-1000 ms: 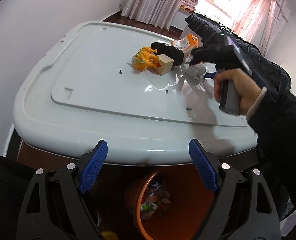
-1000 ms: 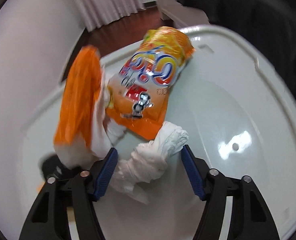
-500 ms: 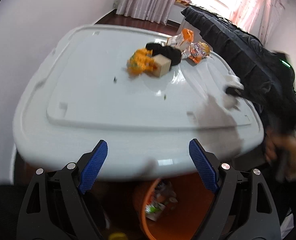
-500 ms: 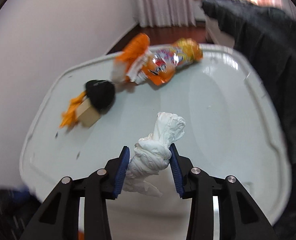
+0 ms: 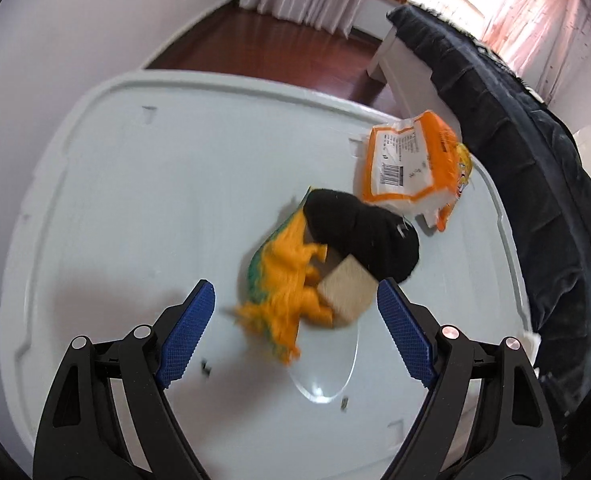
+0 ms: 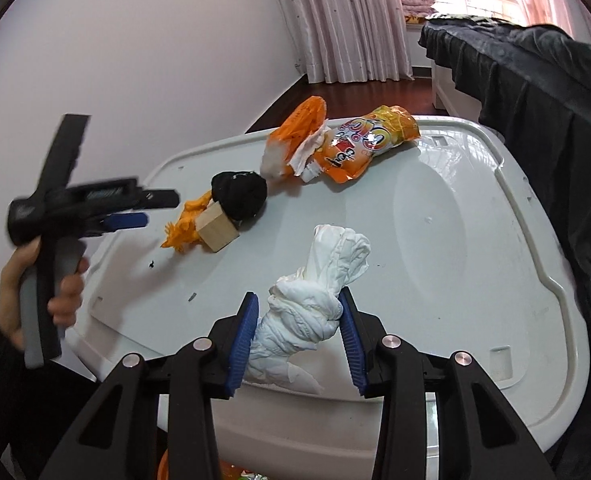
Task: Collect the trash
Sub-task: 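Grasp the yellow-green toy dinosaur with the left tool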
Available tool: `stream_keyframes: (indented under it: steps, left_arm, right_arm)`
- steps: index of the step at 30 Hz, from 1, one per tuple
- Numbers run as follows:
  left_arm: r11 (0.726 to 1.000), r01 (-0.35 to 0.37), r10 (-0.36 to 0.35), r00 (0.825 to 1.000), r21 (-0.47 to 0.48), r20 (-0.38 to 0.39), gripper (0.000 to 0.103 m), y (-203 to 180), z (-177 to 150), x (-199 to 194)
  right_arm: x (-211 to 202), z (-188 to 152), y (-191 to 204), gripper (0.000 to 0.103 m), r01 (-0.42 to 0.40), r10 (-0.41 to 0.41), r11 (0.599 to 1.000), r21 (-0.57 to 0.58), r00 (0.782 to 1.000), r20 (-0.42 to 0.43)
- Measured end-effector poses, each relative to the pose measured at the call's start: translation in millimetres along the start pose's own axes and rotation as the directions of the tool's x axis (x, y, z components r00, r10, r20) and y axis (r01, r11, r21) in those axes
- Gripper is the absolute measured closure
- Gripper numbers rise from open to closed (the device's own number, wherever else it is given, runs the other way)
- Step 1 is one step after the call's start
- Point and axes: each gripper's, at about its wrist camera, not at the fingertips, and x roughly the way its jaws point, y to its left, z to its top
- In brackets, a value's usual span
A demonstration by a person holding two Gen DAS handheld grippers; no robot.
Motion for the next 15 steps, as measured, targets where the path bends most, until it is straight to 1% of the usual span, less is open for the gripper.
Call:
stream_keyframes:
  steps: [4,7,8,10,12,14,15]
  left_arm:
    - [0.999,-0.045,0.044,0.997,-0.016,-0.061,0.022,5.0,12.2,20.8]
    - [0.997,-0.081,0.081,0.992,0.002,-0.098,0.021,4.7,8.9,33.3]
    - [0.997,-0.081,0.080,0.993,0.001,-0.081,0.021,4.4,5.9,32.0]
    - [0.997,-0.080,0.079,0.994,-0.001,-0.079,0.021,4.3,4.8,31.5]
    - [0.998,-0.062,0.060,0.994,-0.018,-0.087,0.021,6.0,2.3,31.2]
    - [0.999,-0.024,0.021,0.994,-0.026,-0.104,0.021,7.0,-2.4,31.9]
    - [1.000,-0.025,0.023,0.994,-0.016,-0.105,0.021,7.4,-1.7,31.9]
  right_arm:
    - [5.7,-0.3,-10.5,0.062,-0.020,0.021,0.998,0.055,0.999,-0.025]
    - [6.4,0.8,-15.3,0.062,-0.028,0.030,0.996,0.081,0.999,-0.027]
    - [6.2,1.4,-16.3,0.062,-0.033,0.036,0.995,0.089,0.999,-0.025]
    - [5.5,2.3,-15.9,0.062,-0.038,0.040,0.995,0.092,0.999,-0.021]
    - [5.4,2.5,-13.5,0.062,-0.040,0.042,0.996,0.085,0.999,-0.021]
    - [5.3,2.6,-10.8,0.062,-0.041,0.043,0.996,0.076,0.999,-0.021]
    - [5.2,2.6,-9.6,0.062,-0.044,0.046,0.996,0.074,0.999,-0.021]
